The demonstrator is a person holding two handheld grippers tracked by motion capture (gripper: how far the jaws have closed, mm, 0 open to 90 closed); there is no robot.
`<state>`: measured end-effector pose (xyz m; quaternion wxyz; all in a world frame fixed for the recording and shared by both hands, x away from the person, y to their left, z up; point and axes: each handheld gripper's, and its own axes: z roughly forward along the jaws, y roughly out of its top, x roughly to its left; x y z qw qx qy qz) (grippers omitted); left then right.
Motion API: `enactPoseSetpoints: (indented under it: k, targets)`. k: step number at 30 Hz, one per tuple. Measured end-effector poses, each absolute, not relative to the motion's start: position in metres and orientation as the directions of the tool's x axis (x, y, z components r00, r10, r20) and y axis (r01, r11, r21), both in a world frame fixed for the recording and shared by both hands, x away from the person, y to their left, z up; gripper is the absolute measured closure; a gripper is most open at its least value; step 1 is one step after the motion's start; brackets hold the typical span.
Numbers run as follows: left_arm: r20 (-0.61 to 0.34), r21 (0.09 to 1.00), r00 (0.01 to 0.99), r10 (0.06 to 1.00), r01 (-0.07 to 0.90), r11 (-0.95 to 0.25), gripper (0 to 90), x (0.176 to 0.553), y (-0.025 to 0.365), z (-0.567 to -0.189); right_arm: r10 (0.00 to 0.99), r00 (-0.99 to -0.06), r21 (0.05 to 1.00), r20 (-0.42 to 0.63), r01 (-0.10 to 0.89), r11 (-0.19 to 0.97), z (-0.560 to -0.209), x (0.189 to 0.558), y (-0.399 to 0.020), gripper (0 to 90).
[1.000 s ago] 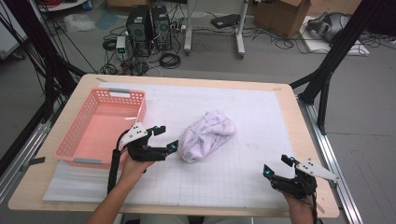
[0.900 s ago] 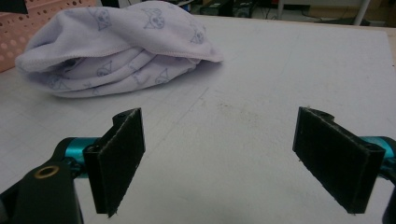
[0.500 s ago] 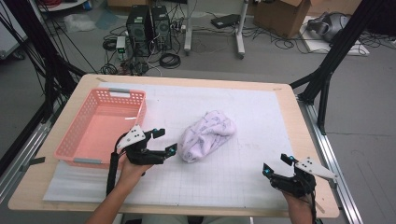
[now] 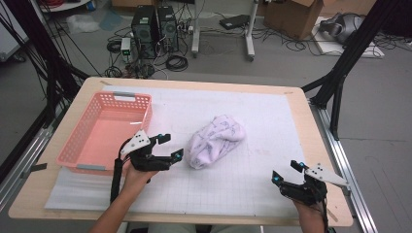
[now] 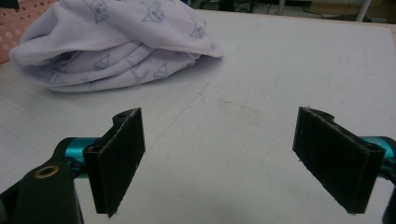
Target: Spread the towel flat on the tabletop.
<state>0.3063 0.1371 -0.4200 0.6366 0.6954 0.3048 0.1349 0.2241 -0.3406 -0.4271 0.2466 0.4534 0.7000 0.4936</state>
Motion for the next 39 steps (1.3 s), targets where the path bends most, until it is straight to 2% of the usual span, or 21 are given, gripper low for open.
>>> enactPoseSetpoints:
  k: [11,23,33,34,37,39]
  targets:
    - [-0.207,0.964,0.77,0.603,0.267,-0.009,19.7,0.309,0.138,-0.422,0.873,-0.478,0.912,0.094,0.393,0.117,-0.428,0.223,-0.34,15.2]
    - [-0.205,0.939,0.759,0.618,0.33,-0.094,26.2,0.312,0.129,-0.43,0.851,-0.526,0.895,0.0,0.379,0.234,-0.431,0.227,-0.332,15.2]
    - [-0.189,0.923,0.759,0.623,0.353,-0.15,29.3,0.318,0.124,-0.433,0.841,-0.54,0.886,0.004,0.391,0.248,-0.434,0.228,-0.33,15.2]
    - [-0.183,0.922,0.76,0.624,0.353,-0.16,30.2,0.318,0.124,-0.433,0.84,-0.542,0.885,0.009,0.395,0.245,-0.434,0.229,-0.329,15.2]
    - [-0.146,0.917,0.768,0.624,0.342,-0.206,45.8,0.319,0.12,-0.434,0.836,-0.547,0.883,0.044,0.413,0.223,-0.435,0.235,-0.323,15.2]
    - [-0.134,0.909,0.768,0.626,0.347,-0.232,46.6,0.32,0.115,-0.436,0.826,-0.562,0.877,0.043,0.417,0.238,-0.437,0.241,-0.317,15.2]
